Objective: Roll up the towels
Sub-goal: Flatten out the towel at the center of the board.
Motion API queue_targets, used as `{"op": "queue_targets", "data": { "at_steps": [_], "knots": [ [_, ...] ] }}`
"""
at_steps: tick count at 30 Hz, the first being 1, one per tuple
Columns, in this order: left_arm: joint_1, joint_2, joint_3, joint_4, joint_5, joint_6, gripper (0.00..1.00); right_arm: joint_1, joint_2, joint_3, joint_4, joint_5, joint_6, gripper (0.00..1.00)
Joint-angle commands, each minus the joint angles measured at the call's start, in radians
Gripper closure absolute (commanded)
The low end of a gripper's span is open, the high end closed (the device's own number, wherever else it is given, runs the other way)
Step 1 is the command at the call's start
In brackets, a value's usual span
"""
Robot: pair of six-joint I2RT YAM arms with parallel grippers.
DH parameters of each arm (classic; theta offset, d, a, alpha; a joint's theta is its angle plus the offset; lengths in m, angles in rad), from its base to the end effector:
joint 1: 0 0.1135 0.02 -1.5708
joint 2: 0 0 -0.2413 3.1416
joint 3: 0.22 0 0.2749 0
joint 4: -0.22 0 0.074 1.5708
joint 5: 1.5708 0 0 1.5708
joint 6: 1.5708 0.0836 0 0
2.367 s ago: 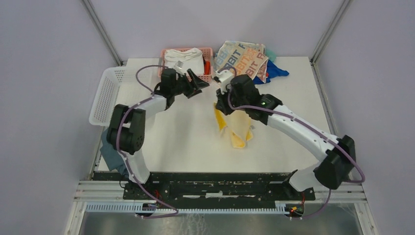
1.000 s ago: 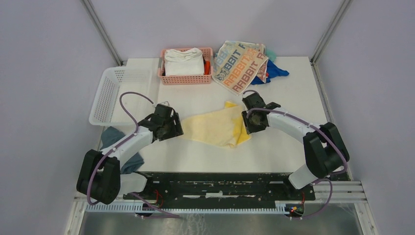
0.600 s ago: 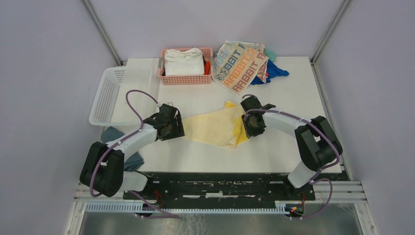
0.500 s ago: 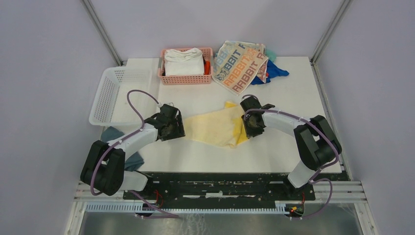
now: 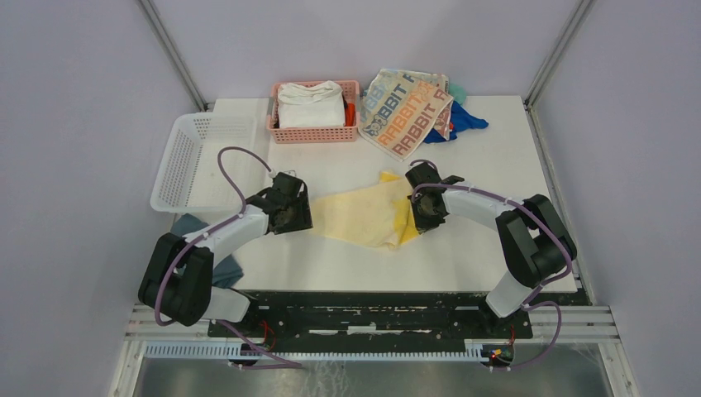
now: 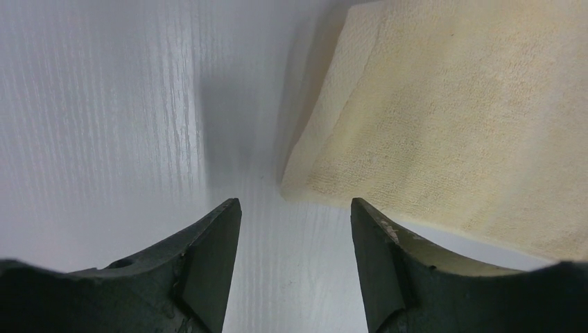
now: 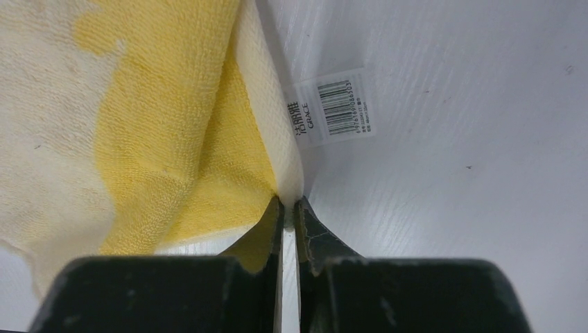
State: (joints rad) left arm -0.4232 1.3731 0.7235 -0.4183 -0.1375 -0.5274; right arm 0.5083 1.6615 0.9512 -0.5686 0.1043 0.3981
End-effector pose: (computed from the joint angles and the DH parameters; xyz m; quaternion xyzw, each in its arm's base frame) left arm 0.2765 -0.1120 0.0982 -0.0674 0.9641 -0.0544 0.2512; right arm 0.2922 0.1528 0.0739 -0.0468 0.9869 0.0172 0.1532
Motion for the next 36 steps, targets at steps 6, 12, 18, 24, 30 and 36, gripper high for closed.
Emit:
{"op": "queue_targets", "data": {
  "at_steps": [6, 12, 18, 24, 30, 36],
  "knots": [
    [-0.005, 0.068, 0.064, 0.006, -0.034, 0.064, 0.43, -0.006, -0.003, -0.015, 0.001, 0.043, 0.006, 0.92],
    [-0.021, 0.126, 0.067, 0.001, -0.022, 0.066, 0.52, -0.006, -0.013, -0.010, -0.005, 0.051, 0.007, 0.92],
    [-0.046, 0.183, 0.055, -0.006, -0.048, 0.054, 0.61, -0.006, -0.039, -0.009, -0.004, 0.055, 0.008, 0.92],
    [-0.046, 0.178, 0.070, 0.015, -0.060, 0.054, 0.82, -0.016, -0.064, 0.002, -0.014, 0.090, -0.001, 0.95],
    [-0.004, 0.119, 0.194, -0.012, -0.057, 0.087, 0.97, -0.101, -0.107, 0.044, -0.048, 0.100, -0.010, 1.00],
    [0.108, 0.068, 0.421, -0.067, -0.018, 0.144, 0.97, -0.197, -0.182, 0.172, -0.116, 0.149, -0.023, 1.00]
  ]
}}
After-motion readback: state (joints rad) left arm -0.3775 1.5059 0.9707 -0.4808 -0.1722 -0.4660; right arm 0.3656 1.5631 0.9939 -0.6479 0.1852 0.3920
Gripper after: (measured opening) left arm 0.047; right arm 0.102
